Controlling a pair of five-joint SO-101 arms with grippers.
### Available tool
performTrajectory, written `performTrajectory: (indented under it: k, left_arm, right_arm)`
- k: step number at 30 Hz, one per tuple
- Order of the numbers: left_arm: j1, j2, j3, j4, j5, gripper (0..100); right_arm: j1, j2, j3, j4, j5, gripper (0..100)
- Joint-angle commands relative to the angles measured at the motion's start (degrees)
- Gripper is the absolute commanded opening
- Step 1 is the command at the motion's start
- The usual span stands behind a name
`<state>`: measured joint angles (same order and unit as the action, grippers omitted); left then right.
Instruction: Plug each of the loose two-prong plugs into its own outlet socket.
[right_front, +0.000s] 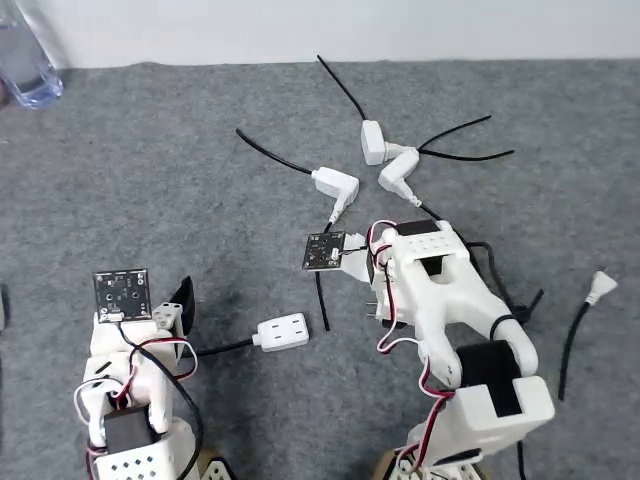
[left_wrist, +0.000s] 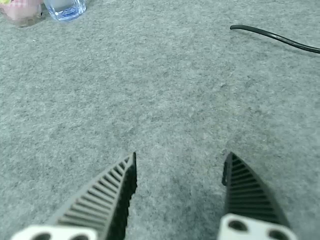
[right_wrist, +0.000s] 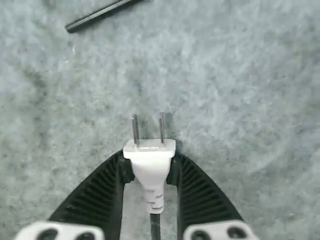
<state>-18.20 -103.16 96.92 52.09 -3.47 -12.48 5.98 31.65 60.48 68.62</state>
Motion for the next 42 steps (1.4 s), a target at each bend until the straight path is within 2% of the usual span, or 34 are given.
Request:
performTrajectory:
  k: [1, 4, 10, 18, 28, 39, 42]
  left_arm:
    - [0.4, -0.7, -0.5, 0.0, -0.3, 26]
    - [0.4, -0.7, -0.5, 0.0, -0.3, 26]
    - [0.4, -0.7, -0.5, 0.0, -0.3, 26]
    - [0.4, -0.7, -0.5, 0.0, -0.4, 26]
    - [0.4, -0.7, -0.5, 0.0, -0.4, 26]
    - [0.4, -0.7, -0.5, 0.0, -0.4, 26]
    - [0.4, -0.7, -0.5, 0.0, -0.4, 26]
  right_arm:
    - [0.0, -1.6, -0.1, -0.9, -0.6, 1.3]
    - [0.0, -1.6, -0.1, -0.9, -0.7, 3.1]
    - [0.0, -1.6, -0.2, -1.0, -0.6, 16.6]
    - [0.1, -2.2, -0.3, -0.4, -0.3, 14.7]
    - [0.2, -2.2, -0.4, 4.9, 7.6, 14.7]
    - [0.3, -1.5, -0.1, 1.4, 8.2, 14.6]
    - [0.1, -1.5, 0.0, 0.6, 7.9, 10.6]
